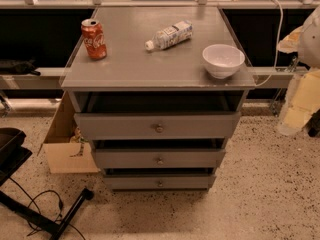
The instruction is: Open bottom drawer
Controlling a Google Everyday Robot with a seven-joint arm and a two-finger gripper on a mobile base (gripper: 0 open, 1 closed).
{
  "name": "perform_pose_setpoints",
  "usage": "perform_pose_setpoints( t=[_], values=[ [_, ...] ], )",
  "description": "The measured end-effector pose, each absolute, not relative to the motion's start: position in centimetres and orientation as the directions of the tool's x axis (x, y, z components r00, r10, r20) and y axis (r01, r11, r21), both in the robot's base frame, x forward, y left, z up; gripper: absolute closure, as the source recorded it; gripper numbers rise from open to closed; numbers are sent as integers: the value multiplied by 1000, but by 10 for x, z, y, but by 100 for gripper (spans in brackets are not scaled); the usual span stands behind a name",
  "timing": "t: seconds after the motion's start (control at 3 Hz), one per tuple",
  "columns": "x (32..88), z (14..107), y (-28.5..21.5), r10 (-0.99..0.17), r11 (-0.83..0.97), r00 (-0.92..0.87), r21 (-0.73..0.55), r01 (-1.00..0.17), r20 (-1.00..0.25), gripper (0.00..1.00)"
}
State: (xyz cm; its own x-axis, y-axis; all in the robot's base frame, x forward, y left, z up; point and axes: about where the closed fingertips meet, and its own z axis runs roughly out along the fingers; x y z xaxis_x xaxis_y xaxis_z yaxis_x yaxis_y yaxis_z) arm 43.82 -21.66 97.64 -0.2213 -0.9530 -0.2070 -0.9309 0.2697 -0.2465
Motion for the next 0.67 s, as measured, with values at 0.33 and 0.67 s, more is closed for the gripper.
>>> perform_pose_setpoints(
  t=[0.33, 0.67],
  values=[
    [438, 973, -216, -952, 271, -223, -243, -931, -208, 0],
    [436, 959, -213, -950, 278, -232, -226, -933, -210, 0]
  ],
)
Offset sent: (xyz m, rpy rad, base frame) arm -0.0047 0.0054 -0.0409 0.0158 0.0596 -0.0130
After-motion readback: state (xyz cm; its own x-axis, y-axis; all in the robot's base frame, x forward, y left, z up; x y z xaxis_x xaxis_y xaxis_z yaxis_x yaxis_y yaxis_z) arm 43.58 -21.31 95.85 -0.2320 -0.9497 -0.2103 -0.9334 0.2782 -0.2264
